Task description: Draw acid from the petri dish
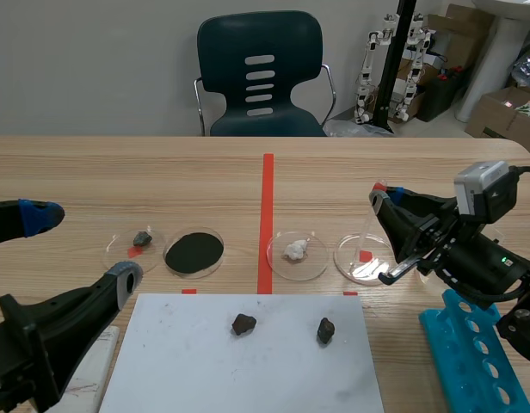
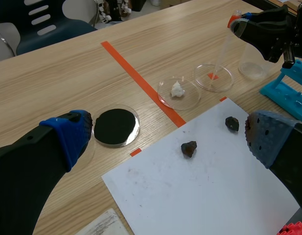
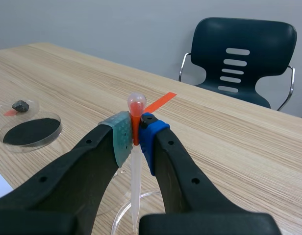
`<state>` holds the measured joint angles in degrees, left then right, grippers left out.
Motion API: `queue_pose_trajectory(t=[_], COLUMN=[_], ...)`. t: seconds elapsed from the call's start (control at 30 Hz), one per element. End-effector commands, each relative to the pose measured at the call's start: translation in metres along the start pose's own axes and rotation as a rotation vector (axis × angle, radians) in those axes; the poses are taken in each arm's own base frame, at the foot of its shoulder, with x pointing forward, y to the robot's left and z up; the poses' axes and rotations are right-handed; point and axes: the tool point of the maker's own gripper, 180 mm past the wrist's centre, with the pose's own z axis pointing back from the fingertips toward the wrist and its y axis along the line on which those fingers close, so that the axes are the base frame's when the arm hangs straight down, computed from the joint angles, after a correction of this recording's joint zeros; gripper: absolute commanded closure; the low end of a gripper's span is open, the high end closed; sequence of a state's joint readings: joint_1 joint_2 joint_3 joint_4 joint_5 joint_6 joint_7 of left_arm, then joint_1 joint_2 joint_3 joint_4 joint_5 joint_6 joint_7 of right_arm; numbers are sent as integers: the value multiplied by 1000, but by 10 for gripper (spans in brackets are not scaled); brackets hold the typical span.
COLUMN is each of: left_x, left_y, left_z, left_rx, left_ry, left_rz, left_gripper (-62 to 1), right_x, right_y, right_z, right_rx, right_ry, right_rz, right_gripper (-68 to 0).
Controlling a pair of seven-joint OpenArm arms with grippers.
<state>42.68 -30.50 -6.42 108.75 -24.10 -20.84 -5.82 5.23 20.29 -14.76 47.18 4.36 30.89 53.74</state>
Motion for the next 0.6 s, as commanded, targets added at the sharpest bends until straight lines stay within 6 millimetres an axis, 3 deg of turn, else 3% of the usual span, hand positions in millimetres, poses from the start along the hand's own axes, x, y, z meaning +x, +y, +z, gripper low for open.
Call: queue_pose_trajectory(t=[0.0, 0.57], left_x=[10, 10], left_y=[0, 0], left_z=[0, 0], left_rx=[1, 1], left_ry=[-33, -33], left_rz=[-4, -4], left_gripper=[-623, -623], right_x=[10, 7], right_y=[-4, -3], right_z=[-8, -6], right_rx=[4, 4], right_ry=[-31, -18], right_rz=[9, 5], right_gripper=[-55, -55])
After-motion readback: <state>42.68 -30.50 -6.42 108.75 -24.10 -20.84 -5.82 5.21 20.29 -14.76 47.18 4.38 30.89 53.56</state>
